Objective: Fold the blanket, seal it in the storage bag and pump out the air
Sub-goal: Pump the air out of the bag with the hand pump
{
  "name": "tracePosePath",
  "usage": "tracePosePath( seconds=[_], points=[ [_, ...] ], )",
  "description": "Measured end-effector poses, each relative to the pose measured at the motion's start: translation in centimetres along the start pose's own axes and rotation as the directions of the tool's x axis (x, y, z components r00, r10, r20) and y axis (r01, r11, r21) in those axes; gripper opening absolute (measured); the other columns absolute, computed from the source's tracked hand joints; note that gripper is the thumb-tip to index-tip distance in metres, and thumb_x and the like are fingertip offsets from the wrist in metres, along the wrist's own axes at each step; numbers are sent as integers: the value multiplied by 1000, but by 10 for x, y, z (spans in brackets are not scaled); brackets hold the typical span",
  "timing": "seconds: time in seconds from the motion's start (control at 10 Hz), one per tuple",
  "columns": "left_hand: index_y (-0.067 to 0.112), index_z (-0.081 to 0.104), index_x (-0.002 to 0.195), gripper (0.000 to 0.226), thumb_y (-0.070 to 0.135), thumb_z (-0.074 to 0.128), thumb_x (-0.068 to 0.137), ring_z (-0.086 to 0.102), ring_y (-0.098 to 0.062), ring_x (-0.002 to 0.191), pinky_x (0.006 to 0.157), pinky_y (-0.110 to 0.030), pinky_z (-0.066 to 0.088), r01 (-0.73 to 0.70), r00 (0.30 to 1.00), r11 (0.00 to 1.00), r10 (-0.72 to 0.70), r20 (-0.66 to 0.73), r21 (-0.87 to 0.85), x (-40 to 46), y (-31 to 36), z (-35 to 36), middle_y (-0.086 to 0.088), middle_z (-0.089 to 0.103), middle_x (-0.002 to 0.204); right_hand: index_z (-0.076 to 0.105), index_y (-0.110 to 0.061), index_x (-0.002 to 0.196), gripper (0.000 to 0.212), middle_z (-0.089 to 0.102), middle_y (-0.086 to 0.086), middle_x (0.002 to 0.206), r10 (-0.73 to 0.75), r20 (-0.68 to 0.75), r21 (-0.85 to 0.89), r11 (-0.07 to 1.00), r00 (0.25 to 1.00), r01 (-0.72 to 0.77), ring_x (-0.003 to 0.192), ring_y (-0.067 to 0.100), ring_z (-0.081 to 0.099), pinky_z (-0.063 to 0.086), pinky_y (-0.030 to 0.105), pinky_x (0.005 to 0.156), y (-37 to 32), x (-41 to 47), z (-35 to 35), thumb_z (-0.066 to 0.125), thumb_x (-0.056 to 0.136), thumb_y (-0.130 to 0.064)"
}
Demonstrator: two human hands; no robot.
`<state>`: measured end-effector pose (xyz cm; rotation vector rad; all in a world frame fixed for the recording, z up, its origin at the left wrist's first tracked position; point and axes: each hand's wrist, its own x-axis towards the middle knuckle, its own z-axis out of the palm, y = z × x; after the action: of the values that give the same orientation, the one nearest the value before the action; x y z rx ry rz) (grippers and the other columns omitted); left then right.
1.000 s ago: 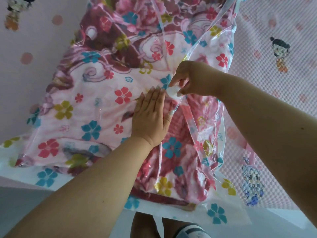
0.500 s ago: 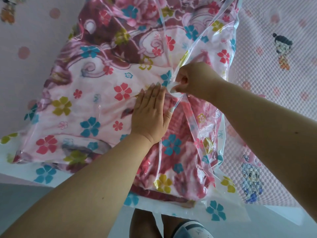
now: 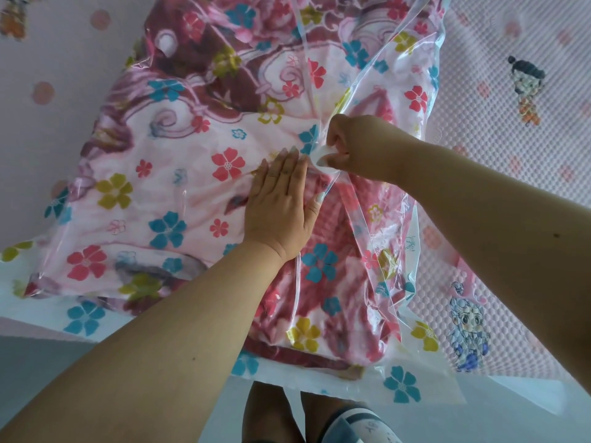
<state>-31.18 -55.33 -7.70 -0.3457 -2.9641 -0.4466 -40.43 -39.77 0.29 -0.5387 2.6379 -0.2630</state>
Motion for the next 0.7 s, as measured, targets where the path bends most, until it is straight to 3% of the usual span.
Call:
tracePosePath(
  seconds=[0.2,0.3,0.4,0.5,0.6,0.7],
  points=[
    [1,43,141,64,46,26,98,36,-31,139,117,-41,17,-6,1000,1000,6,4,6,-1,0,1,-18,43,146,49,-7,118,53,57,5,95,-25,-41,-3,1000,999,25,84,22,54,41,30,70,-4,1,-3,60,89,-49],
    [1,41,142,66,46,24,98,35,-30,140,118,-40,15,-2,1000,1000,2,10,2,-1,0,0,-17,42,147,47,-7,119,51,52,0,92,-31,32,31,999,999,30,84,20,52,41,30,71,1,1,-10,65,87,-42],
    [1,41,142,65,46,25,98,35,-31,140,118,-41,17,4,1000,1000,-4,11,0,0,1,0,-17,42,147,50,-9,106,37,53,0,88,-40,85,-32,999,996,43,82,20,52,43,30,71,3,5,-11,63,89,-40],
    [1,42,141,65,46,25,98,36,-31,139,117,-42,18,-2,1000,1000,2,16,10,0,0,1,-18,42,146,47,-10,85,38,46,-2,72,-10,85,-132,991,996,21,75,20,48,36,29,64,-4,12,-7,52,94,-47],
    [1,42,142,64,45,26,98,35,-31,139,117,-42,18,-6,1000,1000,6,17,11,0,1,1,-18,42,147,45,-11,70,56,46,2,67,44,14,-236,971,999,-40,68,20,48,38,30,62,-5,13,-8,39,94,-60],
    [1,42,142,65,45,25,98,35,-31,139,117,-42,17,-2,1000,1000,2,19,7,0,1,0,-18,42,147,57,-10,94,59,60,4,85,52,58,-171,984,997,-41,85,23,57,46,36,77,5,9,-15,42,88,-67]
  ],
)
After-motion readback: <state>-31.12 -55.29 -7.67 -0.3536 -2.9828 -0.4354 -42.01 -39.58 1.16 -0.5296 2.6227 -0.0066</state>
